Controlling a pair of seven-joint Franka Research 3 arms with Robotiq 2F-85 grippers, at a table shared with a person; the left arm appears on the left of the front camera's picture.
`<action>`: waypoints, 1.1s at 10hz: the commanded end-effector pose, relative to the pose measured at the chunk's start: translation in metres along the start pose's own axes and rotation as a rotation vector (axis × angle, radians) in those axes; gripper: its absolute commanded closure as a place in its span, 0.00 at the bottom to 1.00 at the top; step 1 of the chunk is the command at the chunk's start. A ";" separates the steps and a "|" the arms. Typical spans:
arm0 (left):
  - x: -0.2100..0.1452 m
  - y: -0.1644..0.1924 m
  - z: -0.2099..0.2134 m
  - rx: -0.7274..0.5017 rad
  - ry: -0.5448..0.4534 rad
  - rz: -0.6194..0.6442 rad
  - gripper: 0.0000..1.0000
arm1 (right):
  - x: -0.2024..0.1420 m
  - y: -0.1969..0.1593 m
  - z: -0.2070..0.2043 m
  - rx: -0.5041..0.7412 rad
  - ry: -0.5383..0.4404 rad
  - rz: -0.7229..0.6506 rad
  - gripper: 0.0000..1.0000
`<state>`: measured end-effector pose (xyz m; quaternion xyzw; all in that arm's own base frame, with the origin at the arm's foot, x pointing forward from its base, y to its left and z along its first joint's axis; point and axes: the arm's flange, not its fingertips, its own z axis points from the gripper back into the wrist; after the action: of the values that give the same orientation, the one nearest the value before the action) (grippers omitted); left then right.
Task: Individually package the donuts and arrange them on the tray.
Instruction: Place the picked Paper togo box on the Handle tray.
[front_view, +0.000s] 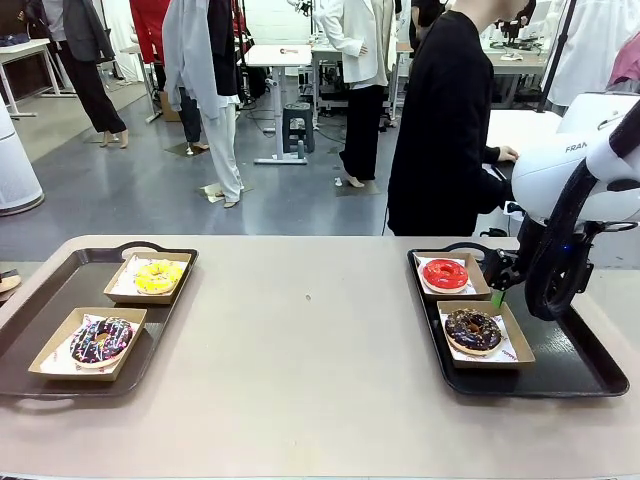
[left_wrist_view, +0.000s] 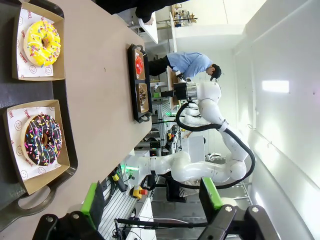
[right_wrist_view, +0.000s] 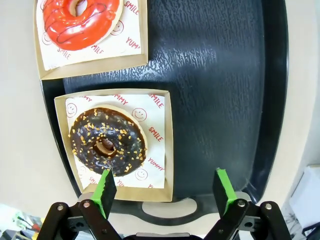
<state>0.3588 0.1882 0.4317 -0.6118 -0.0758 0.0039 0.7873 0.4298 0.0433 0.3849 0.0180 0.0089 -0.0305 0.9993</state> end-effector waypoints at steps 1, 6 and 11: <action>-0.001 -0.002 0.001 -0.005 -0.002 -0.007 0.00 | 0.000 0.000 0.000 0.000 0.000 0.000 0.00; -0.001 -0.002 0.001 -0.005 -0.002 -0.007 0.00 | 0.005 -0.105 0.064 0.635 -0.068 0.213 0.00; -0.001 -0.002 0.001 -0.005 -0.002 -0.007 0.00 | 0.017 -0.253 0.060 1.129 -0.110 -0.028 0.00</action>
<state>0.3588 0.1883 0.4315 -0.6117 -0.0756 0.0042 0.7874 0.4078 -0.1969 0.4591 0.5073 -0.0740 -0.0285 0.8581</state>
